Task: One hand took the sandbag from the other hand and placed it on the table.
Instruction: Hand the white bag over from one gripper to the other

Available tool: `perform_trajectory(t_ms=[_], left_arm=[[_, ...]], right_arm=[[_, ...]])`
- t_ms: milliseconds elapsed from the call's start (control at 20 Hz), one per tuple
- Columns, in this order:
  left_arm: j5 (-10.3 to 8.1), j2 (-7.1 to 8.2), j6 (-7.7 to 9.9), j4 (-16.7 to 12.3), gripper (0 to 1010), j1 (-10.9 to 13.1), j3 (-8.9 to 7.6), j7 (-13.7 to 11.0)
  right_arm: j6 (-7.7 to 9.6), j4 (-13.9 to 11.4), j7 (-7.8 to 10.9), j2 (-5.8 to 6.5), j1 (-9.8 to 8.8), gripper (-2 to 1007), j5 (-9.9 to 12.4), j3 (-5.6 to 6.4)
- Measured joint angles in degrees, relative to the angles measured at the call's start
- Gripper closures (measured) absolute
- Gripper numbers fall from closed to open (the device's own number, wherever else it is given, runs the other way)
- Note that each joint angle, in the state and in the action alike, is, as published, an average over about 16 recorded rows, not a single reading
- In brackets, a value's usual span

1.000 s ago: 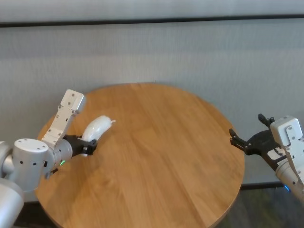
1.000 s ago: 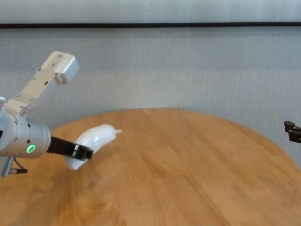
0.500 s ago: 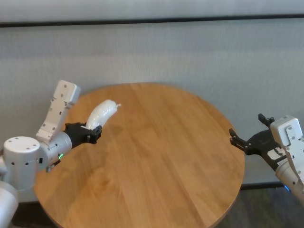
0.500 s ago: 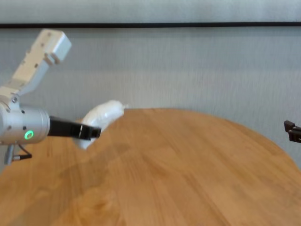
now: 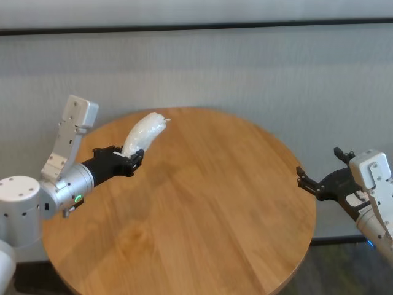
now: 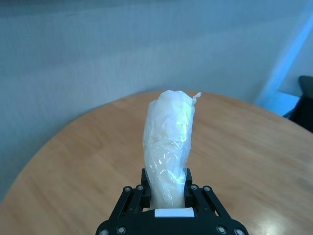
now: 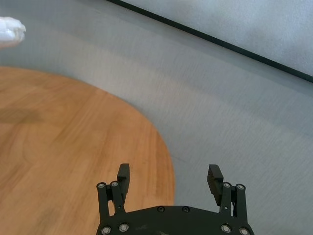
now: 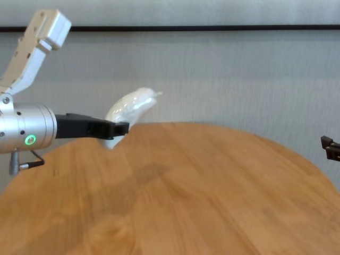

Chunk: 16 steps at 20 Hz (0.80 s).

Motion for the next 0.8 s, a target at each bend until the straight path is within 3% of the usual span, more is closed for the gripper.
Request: perform_trajectory(t_ms=[400,800], left_arm=[[-2.37,0.74,-2.95,-1.4,631,0.79,-0.01,-3.39],[-2.69,0.9,-3.21,-1.56,631,0.91,0.13,-3.64]], right_arm=[[0.0,0.0,0.0,0.0,0.0,4,0.0,0.0],[0.0,0.0,0.0,0.0,0.0,4,0.0,0.0]])
